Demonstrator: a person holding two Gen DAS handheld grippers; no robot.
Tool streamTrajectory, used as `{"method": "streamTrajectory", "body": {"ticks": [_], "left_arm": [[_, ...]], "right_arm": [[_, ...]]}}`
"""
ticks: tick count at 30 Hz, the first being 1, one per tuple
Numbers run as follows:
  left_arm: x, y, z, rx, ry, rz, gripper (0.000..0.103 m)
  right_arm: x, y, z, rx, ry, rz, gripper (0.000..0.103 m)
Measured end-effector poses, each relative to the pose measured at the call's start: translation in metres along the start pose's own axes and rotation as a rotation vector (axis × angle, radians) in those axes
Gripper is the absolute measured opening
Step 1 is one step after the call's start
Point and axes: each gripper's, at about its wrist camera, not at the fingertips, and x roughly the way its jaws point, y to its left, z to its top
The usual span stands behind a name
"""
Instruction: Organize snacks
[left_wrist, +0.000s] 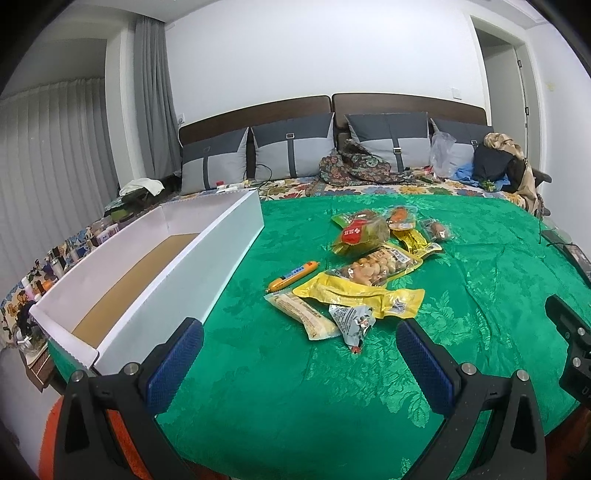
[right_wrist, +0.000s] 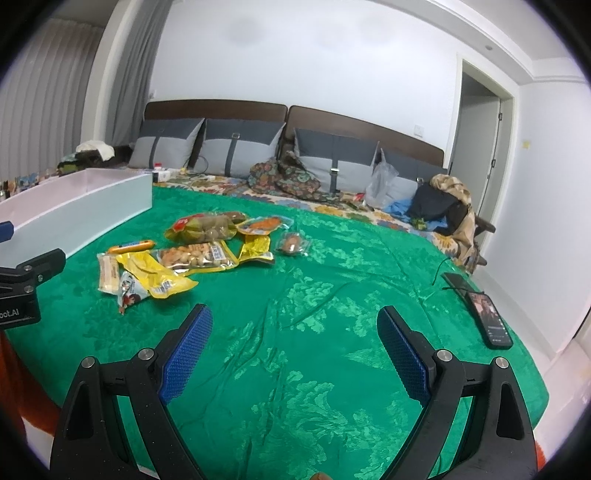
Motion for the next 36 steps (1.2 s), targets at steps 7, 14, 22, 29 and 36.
{"method": "streamTrajectory", "body": {"ticks": [7,14,22,29,36], "left_arm": [[-0.0011,-0.0024,-0.0017,0.013,0.001,-0.002,0.103],[0.0,-0.0056,-0.004,0.03,0.001,0.004,0.103],[0.0012,-0.006,-0.0042,0.03,0.002,0.004,0.103],[0.0034,-0.0077,-0.0056,0.038,0.005,0.003,0.103],[0.0042,-0.009,-0.0058,0.036,0.006,0.004,0.103]], "right_arm": [[0.0002,0.0001,-0.0009,0.004,0.005,0.002,0.093],[0.003,0.0005,-0.0041,0.004,0.017,0.014,0.093],[0.0016,-0.0002,-0.0043,0.005,0.012,0.021,0.093],[0.0023,-0.0004,-0.0049,0.005,0.015,0.024,0.093],[0.0027,0.0007,-0.0049,0.005,0.014,0.026,0.093]]}}
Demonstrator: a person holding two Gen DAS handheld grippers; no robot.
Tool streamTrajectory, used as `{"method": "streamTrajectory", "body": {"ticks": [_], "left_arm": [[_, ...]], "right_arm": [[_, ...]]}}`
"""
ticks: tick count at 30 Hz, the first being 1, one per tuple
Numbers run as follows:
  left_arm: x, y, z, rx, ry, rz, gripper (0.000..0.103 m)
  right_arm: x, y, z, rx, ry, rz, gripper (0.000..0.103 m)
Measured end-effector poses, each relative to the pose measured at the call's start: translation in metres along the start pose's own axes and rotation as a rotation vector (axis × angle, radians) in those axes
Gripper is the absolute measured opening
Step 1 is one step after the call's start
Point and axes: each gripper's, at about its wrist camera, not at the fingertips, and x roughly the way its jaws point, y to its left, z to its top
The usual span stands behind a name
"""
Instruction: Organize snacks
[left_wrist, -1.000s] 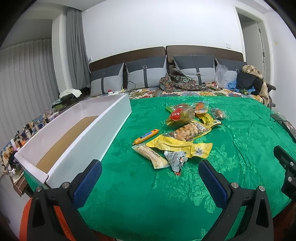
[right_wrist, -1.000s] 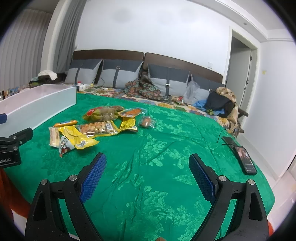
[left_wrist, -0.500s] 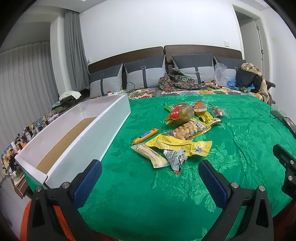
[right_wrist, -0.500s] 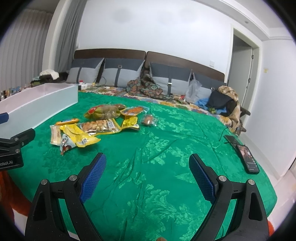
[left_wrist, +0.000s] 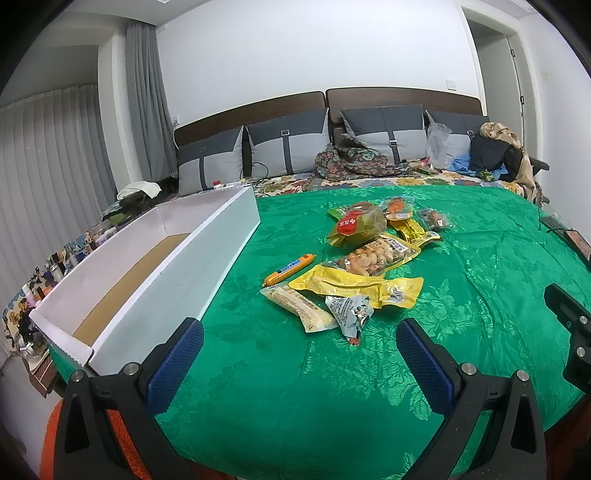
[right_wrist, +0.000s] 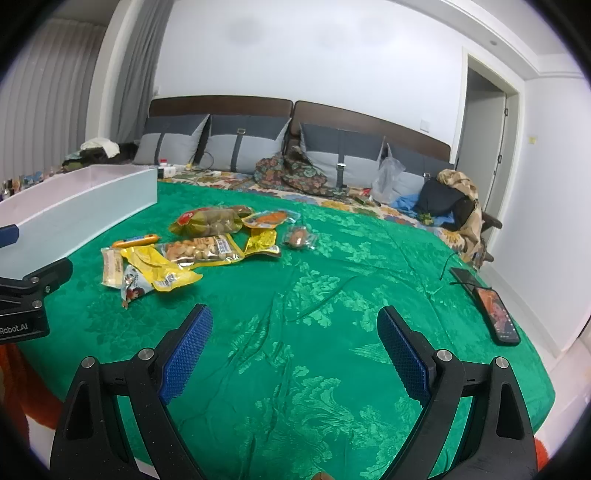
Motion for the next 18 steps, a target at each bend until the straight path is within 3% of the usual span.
{"method": "streamTrajectory", "body": {"ticks": [18], "left_arm": [[0.0072,0.0024,-0.004,-0.001,0.025,0.002,0.103]], "right_arm": [[0.0019,0.001,-0.0005,0.001,0.012,0.007,0.093]]}}
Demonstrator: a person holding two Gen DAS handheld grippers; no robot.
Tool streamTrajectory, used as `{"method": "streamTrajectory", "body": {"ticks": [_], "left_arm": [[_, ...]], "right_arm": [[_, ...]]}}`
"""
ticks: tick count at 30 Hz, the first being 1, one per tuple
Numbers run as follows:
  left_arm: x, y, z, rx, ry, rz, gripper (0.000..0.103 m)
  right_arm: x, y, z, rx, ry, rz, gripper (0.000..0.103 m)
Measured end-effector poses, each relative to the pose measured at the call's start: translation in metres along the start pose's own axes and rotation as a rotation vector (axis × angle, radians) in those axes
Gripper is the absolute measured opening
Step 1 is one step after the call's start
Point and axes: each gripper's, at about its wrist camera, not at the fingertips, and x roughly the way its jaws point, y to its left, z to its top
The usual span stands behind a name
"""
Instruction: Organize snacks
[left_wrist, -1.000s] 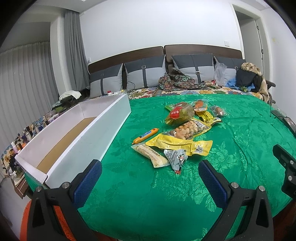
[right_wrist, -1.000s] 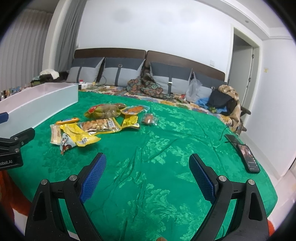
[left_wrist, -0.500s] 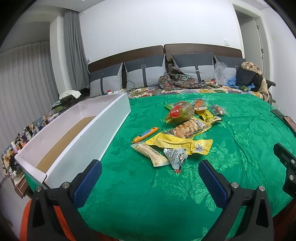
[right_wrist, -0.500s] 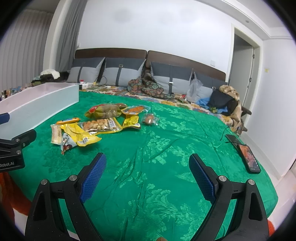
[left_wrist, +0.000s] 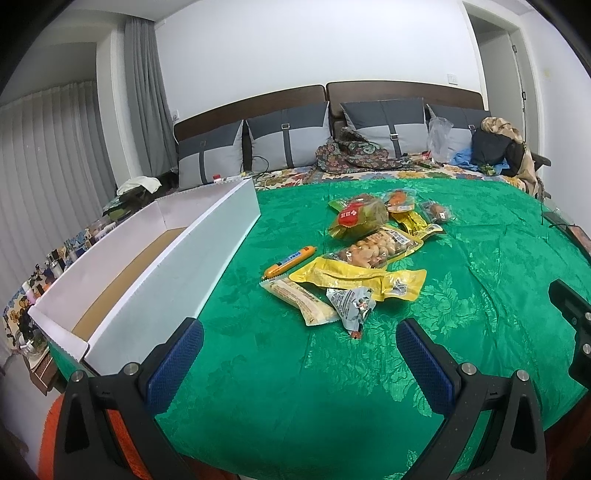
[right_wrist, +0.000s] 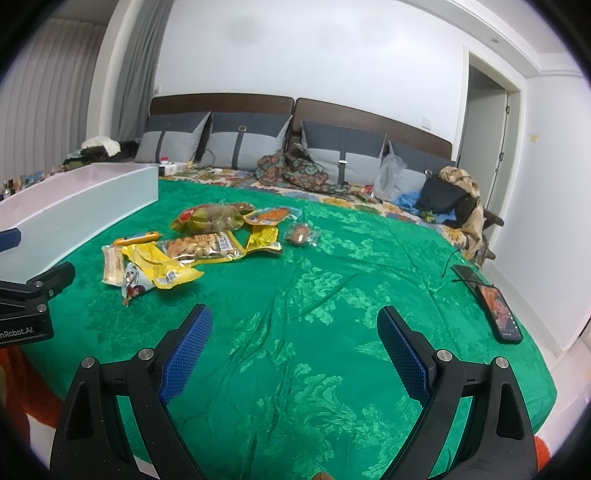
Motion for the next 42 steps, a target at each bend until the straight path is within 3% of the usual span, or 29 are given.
{"method": "streamTrajectory", "body": {"ticks": [42], "left_arm": [[0.0076,0.0034,-0.0021,-0.008,0.038,0.02,0.103]], "right_arm": [[0.0022,0.0012,-0.0045,-0.015,0.014,0.011,0.093]]}}
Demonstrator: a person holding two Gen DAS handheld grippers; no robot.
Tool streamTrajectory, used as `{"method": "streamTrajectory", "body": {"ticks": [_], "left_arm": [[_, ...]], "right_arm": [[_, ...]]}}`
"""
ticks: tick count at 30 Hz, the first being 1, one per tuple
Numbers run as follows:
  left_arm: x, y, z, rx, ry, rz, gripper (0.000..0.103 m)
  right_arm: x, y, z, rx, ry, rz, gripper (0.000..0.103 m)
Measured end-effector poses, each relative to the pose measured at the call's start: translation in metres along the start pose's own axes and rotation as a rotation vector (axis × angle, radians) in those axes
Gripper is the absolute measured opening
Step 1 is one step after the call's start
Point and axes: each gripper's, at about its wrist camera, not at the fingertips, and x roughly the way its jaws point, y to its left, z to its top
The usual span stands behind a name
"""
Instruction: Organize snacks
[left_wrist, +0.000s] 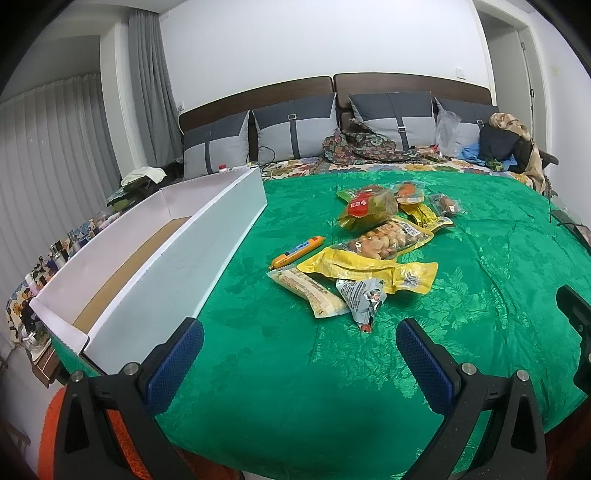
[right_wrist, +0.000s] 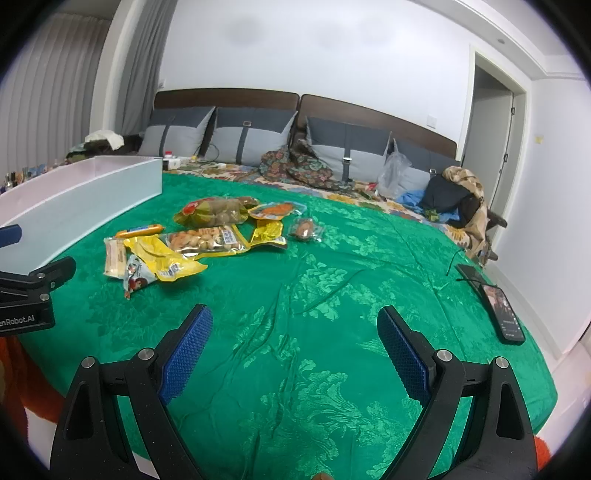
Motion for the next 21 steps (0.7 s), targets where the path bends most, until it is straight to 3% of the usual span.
{"method": "streamTrajectory", "body": {"ticks": [16,21], "left_arm": [[0.005,0.002,-0.001,-0.011,0.022,0.004,0.103],[0.02,0.005,-0.002,-0.022,0.085,-0.029,0.103]], "right_arm": [[0.0,0.0,0.0,-0.001,0.001,0.0,0.093],[0.003,0.0,-0.001,-0.003,0.014,-0.002,0.093]]}}
